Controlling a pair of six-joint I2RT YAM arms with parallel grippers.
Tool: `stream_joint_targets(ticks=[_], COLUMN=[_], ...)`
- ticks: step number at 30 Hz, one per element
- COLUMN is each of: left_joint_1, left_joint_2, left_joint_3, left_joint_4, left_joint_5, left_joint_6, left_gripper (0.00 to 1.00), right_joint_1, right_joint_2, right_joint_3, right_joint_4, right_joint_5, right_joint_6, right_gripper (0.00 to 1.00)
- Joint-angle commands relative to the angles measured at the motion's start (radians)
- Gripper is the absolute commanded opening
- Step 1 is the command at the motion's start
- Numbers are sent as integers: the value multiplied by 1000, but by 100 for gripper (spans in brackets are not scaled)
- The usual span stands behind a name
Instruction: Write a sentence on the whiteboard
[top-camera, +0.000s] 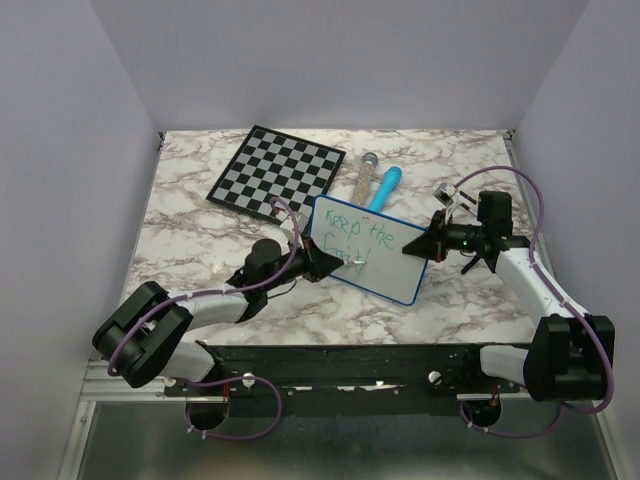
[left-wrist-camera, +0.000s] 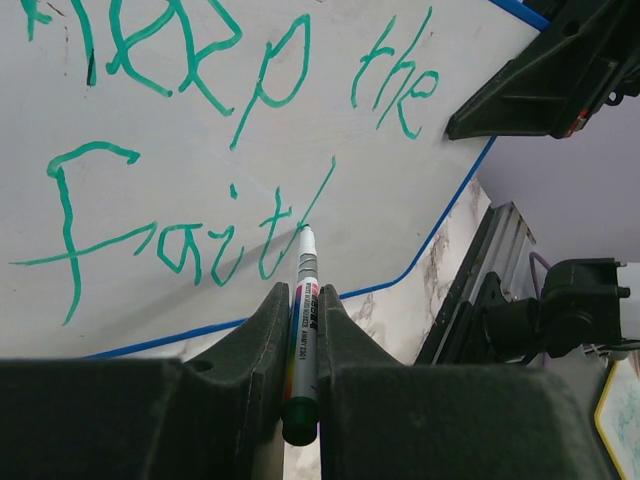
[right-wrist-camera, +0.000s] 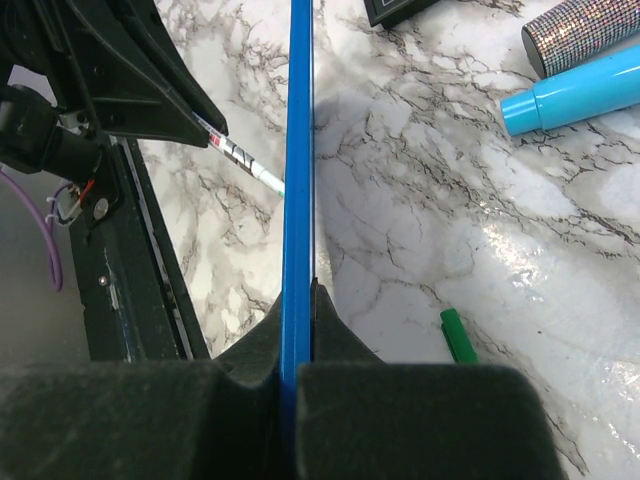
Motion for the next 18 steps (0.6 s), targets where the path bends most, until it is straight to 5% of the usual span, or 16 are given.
stream_joint_targets(ticks=[1,18], left_joint_1=[3,3], left_joint_2=[25,50], left_joint_3=[33,35], left_joint_4=[42,-20], left_joint_5=[-5,15], left_joint_6=[-2,12], left_gripper=[0,0], right_joint_1=[5,7], right_joint_2=[-24,-23], right_joint_3=[28,28], right_joint_4=[8,8], right_joint_5=[-57,-56], right_joint_6=[2,2], right_gripper=[1,1])
